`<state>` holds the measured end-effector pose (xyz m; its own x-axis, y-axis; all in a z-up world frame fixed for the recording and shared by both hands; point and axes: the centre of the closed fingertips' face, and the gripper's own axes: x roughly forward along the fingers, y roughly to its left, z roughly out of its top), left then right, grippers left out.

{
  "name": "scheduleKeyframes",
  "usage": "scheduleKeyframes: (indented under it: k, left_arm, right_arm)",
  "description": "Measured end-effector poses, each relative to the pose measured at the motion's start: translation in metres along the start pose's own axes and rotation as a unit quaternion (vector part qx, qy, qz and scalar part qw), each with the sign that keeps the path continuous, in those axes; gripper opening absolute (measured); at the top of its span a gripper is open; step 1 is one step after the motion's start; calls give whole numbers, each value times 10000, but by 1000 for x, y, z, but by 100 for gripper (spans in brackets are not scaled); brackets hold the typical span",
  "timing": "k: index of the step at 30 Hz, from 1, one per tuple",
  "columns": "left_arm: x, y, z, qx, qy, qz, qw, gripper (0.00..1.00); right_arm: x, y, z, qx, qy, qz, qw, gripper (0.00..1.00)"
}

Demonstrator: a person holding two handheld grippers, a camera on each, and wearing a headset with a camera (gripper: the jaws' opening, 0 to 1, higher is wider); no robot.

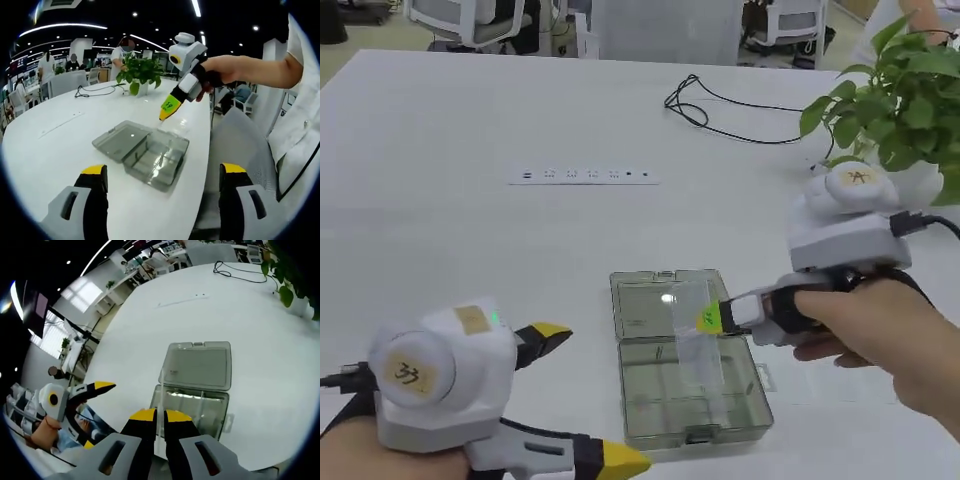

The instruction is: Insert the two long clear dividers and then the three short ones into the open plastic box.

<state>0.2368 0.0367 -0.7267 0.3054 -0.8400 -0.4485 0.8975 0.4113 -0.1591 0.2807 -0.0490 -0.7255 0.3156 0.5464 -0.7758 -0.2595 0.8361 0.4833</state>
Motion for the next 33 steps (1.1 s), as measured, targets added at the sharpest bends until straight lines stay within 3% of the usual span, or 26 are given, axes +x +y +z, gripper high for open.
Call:
scheduleKeyframes:
  k: [9, 21, 33]
  left_arm:
    - [1, 1, -5, -34, -66, -149, 9999, 94]
    - [5, 0, -6, -76, -124, -333, 9993, 93]
    - [6, 2, -11, -211, -126, -384, 9990, 92]
  right_arm:
    - [20, -8, -21, 283, 504, -214, 9981, 6]
    - [41, -27, -29, 574, 841, -390, 9940, 6]
    - [53, -34, -32, 480, 995, -532, 9925, 6]
